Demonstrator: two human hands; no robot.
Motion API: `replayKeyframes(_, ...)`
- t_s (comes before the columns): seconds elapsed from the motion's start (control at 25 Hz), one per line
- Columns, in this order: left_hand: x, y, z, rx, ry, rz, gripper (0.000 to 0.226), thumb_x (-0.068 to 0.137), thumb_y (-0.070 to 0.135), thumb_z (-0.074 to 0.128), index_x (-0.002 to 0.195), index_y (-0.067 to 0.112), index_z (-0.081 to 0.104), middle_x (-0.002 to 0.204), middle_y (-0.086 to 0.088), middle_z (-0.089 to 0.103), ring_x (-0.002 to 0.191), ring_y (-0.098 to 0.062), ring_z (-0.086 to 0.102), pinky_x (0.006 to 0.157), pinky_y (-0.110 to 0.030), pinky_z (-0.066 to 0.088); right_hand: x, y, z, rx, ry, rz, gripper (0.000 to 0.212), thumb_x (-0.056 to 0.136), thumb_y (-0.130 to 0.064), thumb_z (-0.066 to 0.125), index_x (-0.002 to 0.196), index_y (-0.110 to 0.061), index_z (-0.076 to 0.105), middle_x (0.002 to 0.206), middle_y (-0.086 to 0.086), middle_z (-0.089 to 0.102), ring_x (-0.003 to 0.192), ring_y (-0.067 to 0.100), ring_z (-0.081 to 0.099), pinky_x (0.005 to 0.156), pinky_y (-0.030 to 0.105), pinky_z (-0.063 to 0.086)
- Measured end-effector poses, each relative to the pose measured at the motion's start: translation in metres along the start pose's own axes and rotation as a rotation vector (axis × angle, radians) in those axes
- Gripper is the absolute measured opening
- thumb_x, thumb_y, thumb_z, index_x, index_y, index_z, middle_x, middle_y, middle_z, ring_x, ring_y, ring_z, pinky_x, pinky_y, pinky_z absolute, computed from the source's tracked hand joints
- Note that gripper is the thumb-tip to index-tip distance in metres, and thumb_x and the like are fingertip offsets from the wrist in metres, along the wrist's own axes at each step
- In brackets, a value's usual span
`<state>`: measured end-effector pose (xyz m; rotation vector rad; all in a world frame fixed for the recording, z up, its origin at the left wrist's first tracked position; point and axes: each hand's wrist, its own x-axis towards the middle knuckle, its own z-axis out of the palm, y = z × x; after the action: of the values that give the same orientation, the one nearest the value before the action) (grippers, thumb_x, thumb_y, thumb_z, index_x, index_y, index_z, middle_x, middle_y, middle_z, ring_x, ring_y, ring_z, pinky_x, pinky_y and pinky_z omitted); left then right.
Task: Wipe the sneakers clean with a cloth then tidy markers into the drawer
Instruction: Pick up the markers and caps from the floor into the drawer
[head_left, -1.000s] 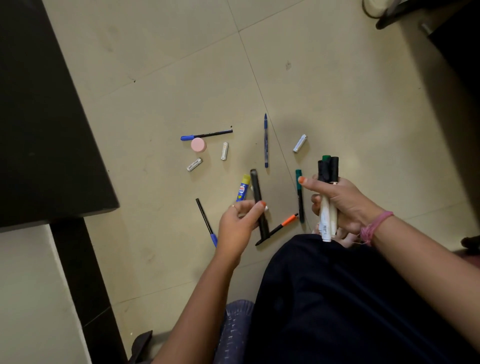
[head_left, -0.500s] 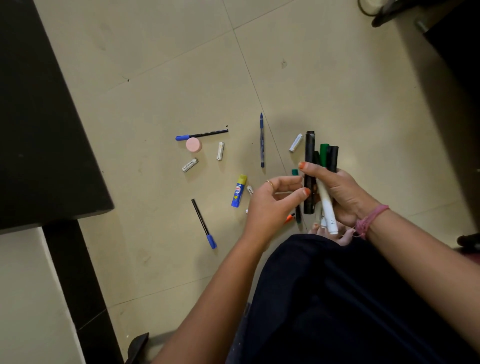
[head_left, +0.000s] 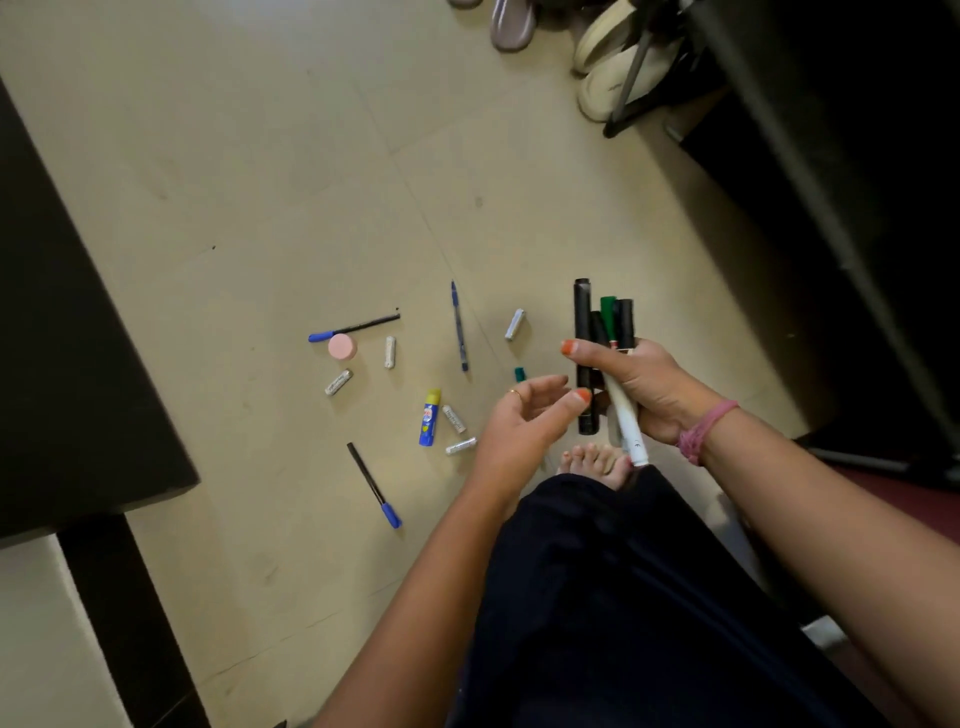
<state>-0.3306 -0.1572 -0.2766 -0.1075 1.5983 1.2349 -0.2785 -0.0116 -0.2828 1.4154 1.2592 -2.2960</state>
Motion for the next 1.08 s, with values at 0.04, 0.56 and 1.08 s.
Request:
replayKeyframes(0.04,-0.006,0.016,0.009,0.041,-0.046,0.039,0.047,0.083,0.032,0.074,0.125,0.017,0.059,0.116,0.003,0.067,0.106,-0.008,0.064,0.094,-0.027,0.053,-0.016,-0.012,-0.001,-0.008,-0.01,-0.019,0.027,0.068,-0.024,0.08,0.08,-0.008,0.062,0.068,0.006,0.063,0.068,0.023,0.063,0.067,0.035,0.052)
replayKeyframes(0.56,-0.186,0.121,0.078,0.338,-0.293,0.176,0.03,0.077,0.026,0.081,0.101,0.014,0.068,0.09,-0.002,0.075,0.083,-0.014,0.073,0.072,-0.027,0.06,-0.239,-0.079,0.008,0.037,0.42,-0.222,0.078,0.04,-0.072,0.078,0.085,-0.012,0.057,0.077,0.005,0.055,0.077,0.025,0.057,0.083,0.045,0.053)
replayKeyframes(1.08,-0.314,0.069,0.137,0.342,-0.586,-0.052,0.018,0.086,0.01,0.07,0.103,0.009,0.065,0.102,-0.014,0.072,0.09,-0.024,0.071,0.074,-0.034,0.06,-0.416,0.022,-0.028,0.835,0.39,-0.398,0.028,0.095,-0.025,0.042,0.109,-0.004,0.053,0.085,0.012,0.053,0.078,0.024,0.054,0.079,0.039,0.05)
